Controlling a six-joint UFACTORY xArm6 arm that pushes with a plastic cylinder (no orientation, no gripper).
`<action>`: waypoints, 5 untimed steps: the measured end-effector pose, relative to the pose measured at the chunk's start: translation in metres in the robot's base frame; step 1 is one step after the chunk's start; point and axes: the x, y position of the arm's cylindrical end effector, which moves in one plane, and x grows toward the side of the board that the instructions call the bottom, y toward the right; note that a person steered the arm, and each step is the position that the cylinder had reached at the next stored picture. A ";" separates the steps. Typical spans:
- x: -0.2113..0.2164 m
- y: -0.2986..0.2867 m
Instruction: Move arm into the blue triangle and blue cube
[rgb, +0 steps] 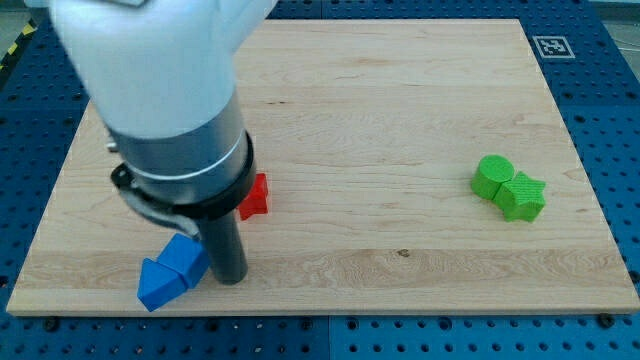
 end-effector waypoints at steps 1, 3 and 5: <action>0.020 -0.013; 0.021 -0.025; -0.002 -0.038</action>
